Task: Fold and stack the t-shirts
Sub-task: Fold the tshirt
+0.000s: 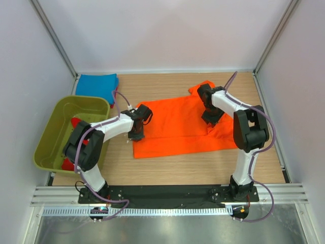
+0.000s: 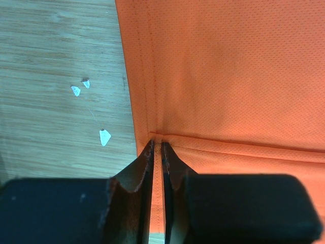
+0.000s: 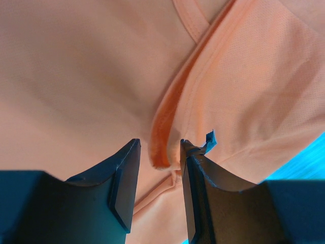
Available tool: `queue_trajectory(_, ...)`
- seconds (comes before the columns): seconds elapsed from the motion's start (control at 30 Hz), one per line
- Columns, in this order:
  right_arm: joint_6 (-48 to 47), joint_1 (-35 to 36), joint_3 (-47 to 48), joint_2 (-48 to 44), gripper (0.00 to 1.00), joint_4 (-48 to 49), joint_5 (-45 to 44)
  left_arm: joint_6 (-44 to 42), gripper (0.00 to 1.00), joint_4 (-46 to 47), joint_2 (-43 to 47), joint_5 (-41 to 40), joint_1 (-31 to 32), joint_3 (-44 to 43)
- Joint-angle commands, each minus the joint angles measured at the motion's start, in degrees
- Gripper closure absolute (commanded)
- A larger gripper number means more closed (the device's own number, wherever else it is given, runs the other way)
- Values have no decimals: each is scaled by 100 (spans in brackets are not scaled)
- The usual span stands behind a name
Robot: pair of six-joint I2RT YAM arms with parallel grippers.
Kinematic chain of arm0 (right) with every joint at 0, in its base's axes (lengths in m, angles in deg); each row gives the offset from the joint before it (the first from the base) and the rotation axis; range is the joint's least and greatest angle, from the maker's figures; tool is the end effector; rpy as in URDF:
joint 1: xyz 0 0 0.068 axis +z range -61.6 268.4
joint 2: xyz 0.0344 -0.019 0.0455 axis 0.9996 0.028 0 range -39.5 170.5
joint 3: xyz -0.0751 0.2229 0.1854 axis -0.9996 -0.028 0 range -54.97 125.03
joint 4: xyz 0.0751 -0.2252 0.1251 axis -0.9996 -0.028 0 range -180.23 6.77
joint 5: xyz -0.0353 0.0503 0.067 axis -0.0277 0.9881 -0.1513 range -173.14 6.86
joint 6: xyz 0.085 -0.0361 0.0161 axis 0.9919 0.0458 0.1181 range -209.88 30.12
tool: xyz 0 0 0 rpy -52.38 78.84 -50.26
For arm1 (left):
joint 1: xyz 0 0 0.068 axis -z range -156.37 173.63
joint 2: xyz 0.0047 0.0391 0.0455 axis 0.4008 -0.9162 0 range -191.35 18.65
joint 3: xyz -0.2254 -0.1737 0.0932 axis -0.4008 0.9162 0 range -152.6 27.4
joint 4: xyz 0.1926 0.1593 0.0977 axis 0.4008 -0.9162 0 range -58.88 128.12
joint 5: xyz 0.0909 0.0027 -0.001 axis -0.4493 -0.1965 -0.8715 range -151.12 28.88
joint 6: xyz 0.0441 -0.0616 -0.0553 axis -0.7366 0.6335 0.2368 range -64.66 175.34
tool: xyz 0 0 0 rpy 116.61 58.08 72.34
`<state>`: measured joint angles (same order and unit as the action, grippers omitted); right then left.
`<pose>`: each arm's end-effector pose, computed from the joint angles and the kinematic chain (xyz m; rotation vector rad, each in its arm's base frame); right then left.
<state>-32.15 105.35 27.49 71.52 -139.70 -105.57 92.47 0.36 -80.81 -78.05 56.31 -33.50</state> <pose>0.3806 0.0822 0.1660 1.0027 2.6281 -0.3694 0.2988 -0.1626 0.1400 -0.1570 2.7706 0.1481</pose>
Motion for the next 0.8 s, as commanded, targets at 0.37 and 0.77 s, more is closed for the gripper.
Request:
queue_trajectory(0.37, 221, 45, 200, 121, 61, -207, -332, 67, 89, 14, 111, -170, 18, 114)
queue_trajectory(0.77, 361, 107, 174, 306, 65, -163, -156, 76, 88, 40, 94, -197, 18, 140)
